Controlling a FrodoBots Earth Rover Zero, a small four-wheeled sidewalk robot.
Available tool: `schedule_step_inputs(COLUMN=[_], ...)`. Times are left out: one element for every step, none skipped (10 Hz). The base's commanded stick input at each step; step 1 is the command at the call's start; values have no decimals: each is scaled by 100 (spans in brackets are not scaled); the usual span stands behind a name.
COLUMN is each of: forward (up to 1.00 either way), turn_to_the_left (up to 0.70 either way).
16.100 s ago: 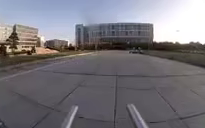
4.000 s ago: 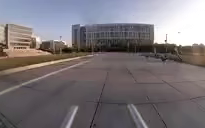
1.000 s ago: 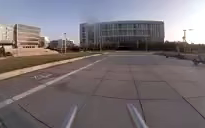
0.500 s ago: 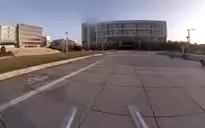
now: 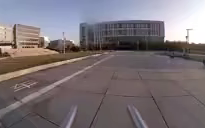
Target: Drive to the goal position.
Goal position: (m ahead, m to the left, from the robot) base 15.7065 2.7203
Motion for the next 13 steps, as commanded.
schedule_step_inputs(forward=[70,70,70,70,70,70,70,70,70,70,70,70,70], turn_to_the_left=[-14,-14,-14,-14,-14,-14,-14,-14,-8,0,0,0,0])
